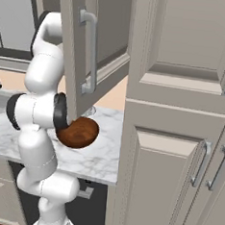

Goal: Open the cabinet and setup a tea strainer by placing it in the bowl upright.

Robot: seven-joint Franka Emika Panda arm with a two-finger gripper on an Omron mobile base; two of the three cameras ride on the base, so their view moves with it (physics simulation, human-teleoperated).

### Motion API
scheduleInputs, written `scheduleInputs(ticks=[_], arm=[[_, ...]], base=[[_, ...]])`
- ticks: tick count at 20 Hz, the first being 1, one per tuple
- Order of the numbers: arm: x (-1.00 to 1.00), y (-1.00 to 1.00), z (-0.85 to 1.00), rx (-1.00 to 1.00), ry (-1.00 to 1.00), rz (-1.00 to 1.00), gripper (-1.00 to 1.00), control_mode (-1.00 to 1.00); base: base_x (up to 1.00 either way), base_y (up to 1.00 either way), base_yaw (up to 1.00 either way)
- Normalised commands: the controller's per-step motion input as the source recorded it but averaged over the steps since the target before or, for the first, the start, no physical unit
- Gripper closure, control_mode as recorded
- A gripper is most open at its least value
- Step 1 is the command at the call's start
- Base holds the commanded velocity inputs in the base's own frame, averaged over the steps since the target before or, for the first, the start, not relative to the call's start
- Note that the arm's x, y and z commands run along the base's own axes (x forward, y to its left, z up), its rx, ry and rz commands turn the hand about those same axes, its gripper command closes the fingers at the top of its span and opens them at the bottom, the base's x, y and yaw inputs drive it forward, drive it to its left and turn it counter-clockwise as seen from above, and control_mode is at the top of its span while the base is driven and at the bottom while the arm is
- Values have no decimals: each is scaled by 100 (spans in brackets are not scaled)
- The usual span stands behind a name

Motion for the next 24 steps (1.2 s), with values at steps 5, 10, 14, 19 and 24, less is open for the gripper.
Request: scheduleInputs(ticks=[5,10,14,19,24], arm=[[33,21,-1,0,4,-1,-100,-100],[28,3,-4,0,8,-1,-100,-100],[8,0,-9,0,10,0,-100,-100],[1,0,-6,0,7,0,-100,-100],[0,1,-8,0,1,0,100,-100]], base=[[0,0,0],[0,0,0],[0,0,0],[0,0,0],[0,0,0]])
